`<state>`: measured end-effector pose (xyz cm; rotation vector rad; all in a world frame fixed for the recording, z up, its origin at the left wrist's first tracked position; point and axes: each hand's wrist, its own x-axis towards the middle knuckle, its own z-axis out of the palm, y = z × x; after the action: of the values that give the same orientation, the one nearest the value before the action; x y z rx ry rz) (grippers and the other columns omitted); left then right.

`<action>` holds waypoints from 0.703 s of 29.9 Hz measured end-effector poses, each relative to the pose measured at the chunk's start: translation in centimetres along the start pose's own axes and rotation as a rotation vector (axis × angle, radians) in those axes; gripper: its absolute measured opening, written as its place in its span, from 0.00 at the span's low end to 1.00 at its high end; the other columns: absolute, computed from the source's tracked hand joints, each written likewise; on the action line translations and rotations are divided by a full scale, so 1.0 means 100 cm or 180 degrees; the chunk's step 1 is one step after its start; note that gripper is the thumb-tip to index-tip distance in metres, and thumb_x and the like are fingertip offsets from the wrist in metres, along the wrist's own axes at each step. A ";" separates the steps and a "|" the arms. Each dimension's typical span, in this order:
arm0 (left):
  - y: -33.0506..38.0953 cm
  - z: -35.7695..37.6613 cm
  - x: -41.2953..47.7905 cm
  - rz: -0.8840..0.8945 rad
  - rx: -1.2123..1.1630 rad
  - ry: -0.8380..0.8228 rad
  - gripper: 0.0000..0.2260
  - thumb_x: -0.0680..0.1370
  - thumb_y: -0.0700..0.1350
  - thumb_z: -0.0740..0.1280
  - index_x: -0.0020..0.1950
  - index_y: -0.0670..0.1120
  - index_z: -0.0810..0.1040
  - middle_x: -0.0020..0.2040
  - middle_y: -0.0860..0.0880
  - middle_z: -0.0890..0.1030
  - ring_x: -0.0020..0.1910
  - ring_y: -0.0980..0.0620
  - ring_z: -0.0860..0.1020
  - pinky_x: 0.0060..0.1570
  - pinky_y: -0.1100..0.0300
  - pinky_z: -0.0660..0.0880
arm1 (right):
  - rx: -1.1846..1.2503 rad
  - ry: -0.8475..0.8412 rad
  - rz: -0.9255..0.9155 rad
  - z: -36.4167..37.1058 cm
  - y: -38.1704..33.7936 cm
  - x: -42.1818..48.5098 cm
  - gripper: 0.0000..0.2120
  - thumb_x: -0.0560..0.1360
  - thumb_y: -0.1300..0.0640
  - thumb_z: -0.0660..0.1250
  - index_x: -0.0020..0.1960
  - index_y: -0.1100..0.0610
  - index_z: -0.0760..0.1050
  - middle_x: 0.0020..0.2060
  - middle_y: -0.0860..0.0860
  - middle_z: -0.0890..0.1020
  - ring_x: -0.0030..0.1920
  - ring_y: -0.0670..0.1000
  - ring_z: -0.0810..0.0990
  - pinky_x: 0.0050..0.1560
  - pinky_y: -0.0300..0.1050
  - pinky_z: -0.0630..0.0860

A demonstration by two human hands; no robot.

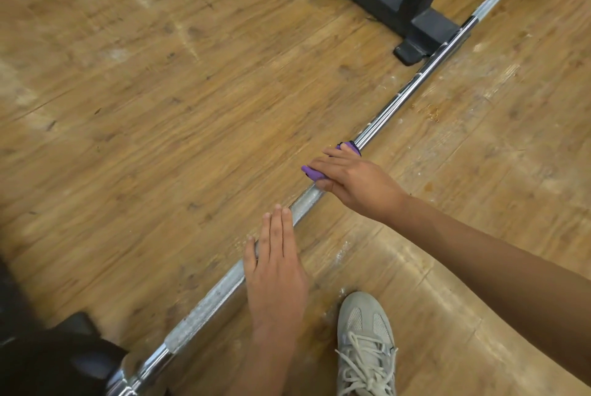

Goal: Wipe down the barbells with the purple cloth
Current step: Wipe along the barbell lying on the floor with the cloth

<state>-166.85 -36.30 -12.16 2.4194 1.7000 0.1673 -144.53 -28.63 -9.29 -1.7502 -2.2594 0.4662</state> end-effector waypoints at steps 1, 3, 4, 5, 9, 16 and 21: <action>0.000 -0.001 0.001 0.0004 -0.0010 -0.0009 0.34 0.75 0.40 0.60 0.82 0.43 0.56 0.81 0.47 0.60 0.79 0.48 0.62 0.74 0.45 0.59 | 0.0040 -0.0030 0.0012 -0.001 0.000 0.006 0.19 0.83 0.47 0.57 0.66 0.58 0.77 0.60 0.48 0.82 0.65 0.52 0.74 0.73 0.55 0.64; -0.001 -0.002 0.001 0.0015 -0.0035 -0.0029 0.33 0.75 0.41 0.57 0.82 0.43 0.57 0.81 0.47 0.61 0.78 0.48 0.64 0.73 0.46 0.58 | 0.0129 -0.0085 0.0069 -0.002 0.001 0.019 0.16 0.83 0.51 0.61 0.65 0.58 0.78 0.59 0.51 0.82 0.63 0.53 0.74 0.73 0.49 0.59; -0.002 -0.003 0.001 0.0031 -0.0039 -0.0030 0.33 0.75 0.41 0.56 0.82 0.43 0.58 0.80 0.47 0.62 0.78 0.48 0.64 0.73 0.46 0.58 | 0.0155 -0.0118 0.0088 -0.002 0.002 0.024 0.15 0.83 0.52 0.61 0.64 0.59 0.78 0.57 0.52 0.82 0.62 0.55 0.75 0.72 0.47 0.58; -0.002 -0.003 0.001 0.0053 -0.0045 -0.0031 0.33 0.75 0.41 0.58 0.82 0.43 0.58 0.80 0.47 0.62 0.78 0.48 0.65 0.73 0.46 0.58 | 0.0169 -0.0140 0.0090 -0.002 0.002 0.026 0.14 0.83 0.53 0.62 0.63 0.59 0.79 0.54 0.52 0.82 0.60 0.56 0.76 0.70 0.47 0.60; -0.003 -0.004 0.001 0.0091 -0.0004 -0.0132 0.37 0.74 0.39 0.67 0.82 0.43 0.57 0.80 0.46 0.63 0.77 0.47 0.65 0.73 0.46 0.58 | 0.0357 0.0049 -0.0042 0.003 -0.012 0.012 0.11 0.82 0.54 0.63 0.60 0.58 0.79 0.47 0.47 0.78 0.50 0.49 0.75 0.67 0.51 0.65; -0.012 -0.006 0.007 0.0127 0.0104 -0.0174 0.34 0.75 0.43 0.62 0.81 0.43 0.58 0.78 0.46 0.66 0.75 0.46 0.66 0.72 0.46 0.59 | 0.0251 0.0078 -0.0271 0.009 -0.021 -0.002 0.17 0.83 0.53 0.60 0.66 0.59 0.78 0.63 0.51 0.80 0.69 0.57 0.74 0.73 0.57 0.66; -0.012 -0.006 0.005 0.0157 0.0016 -0.0083 0.32 0.75 0.43 0.61 0.80 0.43 0.61 0.79 0.46 0.65 0.75 0.46 0.66 0.72 0.44 0.61 | 0.0361 0.0063 -0.0028 0.008 -0.016 0.013 0.14 0.83 0.55 0.62 0.64 0.59 0.79 0.60 0.49 0.81 0.64 0.52 0.74 0.71 0.61 0.64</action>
<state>-167.89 -35.37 -11.83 2.4575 1.6329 0.1379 -146.54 -27.78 -9.38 -1.6814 -2.1811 0.5614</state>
